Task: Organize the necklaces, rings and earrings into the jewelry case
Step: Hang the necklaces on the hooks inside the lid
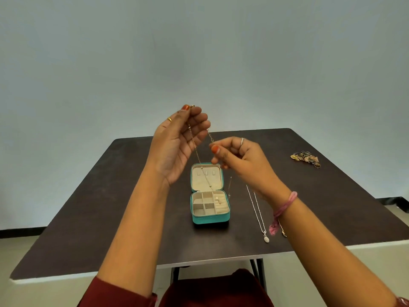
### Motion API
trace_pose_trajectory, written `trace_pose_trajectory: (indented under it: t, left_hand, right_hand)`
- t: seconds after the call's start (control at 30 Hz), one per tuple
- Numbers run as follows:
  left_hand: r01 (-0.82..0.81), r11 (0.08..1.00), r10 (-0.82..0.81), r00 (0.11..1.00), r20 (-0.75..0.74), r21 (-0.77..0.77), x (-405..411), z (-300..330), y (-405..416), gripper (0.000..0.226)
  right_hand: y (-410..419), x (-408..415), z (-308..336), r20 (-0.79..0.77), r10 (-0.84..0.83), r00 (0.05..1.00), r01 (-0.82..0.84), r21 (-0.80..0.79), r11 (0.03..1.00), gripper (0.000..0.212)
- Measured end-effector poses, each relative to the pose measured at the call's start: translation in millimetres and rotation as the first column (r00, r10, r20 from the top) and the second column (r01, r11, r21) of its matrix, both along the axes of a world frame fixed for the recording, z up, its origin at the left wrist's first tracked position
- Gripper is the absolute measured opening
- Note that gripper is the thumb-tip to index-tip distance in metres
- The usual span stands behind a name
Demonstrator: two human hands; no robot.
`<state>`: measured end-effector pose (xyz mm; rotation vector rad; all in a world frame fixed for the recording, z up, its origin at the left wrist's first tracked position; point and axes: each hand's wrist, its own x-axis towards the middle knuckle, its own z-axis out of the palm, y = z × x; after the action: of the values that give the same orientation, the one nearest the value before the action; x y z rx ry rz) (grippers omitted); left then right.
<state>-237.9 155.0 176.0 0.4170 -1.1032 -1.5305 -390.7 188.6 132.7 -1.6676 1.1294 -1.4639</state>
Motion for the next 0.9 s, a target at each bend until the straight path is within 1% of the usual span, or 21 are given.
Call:
trace_pose_trajectory:
  t: [0.1,0.17,0.23,0.3,0.37,0.43,0.5,0.57,0.63,0.7,0.77,0.83,0.9]
  left_hand:
    - [-0.042,0.999,0.041,0.999,-0.035,-0.005,4.1,4.4,-0.8,0.021]
    - [-0.075,0.997,0.074,0.997,-0.025,-0.015,6.3,6.2,-3.1,0.022]
    - [-0.112,0.993,0.114,0.993,0.036,-0.036,6.6,5.6,-5.4,0.022]
    - [-0.138,0.988,0.146,0.981,0.126,-0.069,5.7,2.9,-7.3,0.023]
    - [-0.141,0.985,0.160,0.963,0.218,-0.103,4.8,0.0,-8.5,0.025]
    - [-0.120,0.984,0.154,0.943,0.294,-0.130,4.3,-2.1,-8.7,0.025]
    - [-0.085,0.986,0.129,0.932,0.340,-0.140,3.9,-3.7,-7.8,0.025]
    - [-0.061,0.985,0.118,0.918,0.378,-0.159,4.6,-5.2,-6.6,0.024]
    - [-0.044,0.976,0.138,0.883,0.449,-0.215,6.2,-7.3,-7.0,0.024]
    - [0.000,0.965,0.135,0.856,0.500,-0.261,8.6,-8.8,-7.6,0.023]
    - [0.061,0.953,0.116,0.834,0.539,-0.298,10.4,-9.6,-7.6,0.023]
    - [0.123,0.946,0.071,0.824,0.563,-0.299,10.5,-10.0,-5.8,0.022]
    - [0.185,0.951,-0.020,0.837,0.547,-0.248,9.2,-10.9,-4.9,0.022]
  right_hand:
    - [5.8,4.6,-13.2,-0.152,-0.080,0.985,0.073,-0.050,0.996,0.015]
    - [10.0,9.0,-18.0,-0.290,-0.141,0.947,0.119,-0.091,0.989,0.017]
    - [14.4,13.9,-17.4,-0.409,-0.175,0.895,0.132,-0.131,0.982,0.020]
    - [19.3,19.6,-11.6,-0.505,-0.181,0.844,0.117,-0.156,0.981,0.022]
    - [24.7,24.7,-2.7,-0.539,-0.159,0.827,0.092,-0.149,0.985,0.021]
    - [29.2,26.7,8.5,-0.537,-0.137,0.833,0.078,-0.132,0.988,0.018]
    - [31.6,25.3,20.1,-0.516,-0.115,0.849,0.070,-0.106,0.992,0.015]
    - [32.2,21.8,30.1,-0.448,-0.047,0.893,0.029,-0.048,0.998,0.015]
    - [30.7,17.1,37.9,-0.382,-0.003,0.924,0.001,-0.005,1.000,0.017]
    - [29.1,12.4,45.0,-0.326,0.018,0.945,-0.010,0.027,1.000,0.014]
    - [27.1,6.7,50.6,-0.232,0.066,0.970,-0.053,0.059,0.997,0.014]
    - [24.6,2.1,54.0,-0.179,0.078,0.981,-0.065,0.073,0.995,0.016]
    - [20.7,-1.5,54.3,-0.135,0.055,0.989,-0.042,0.096,0.994,0.020]
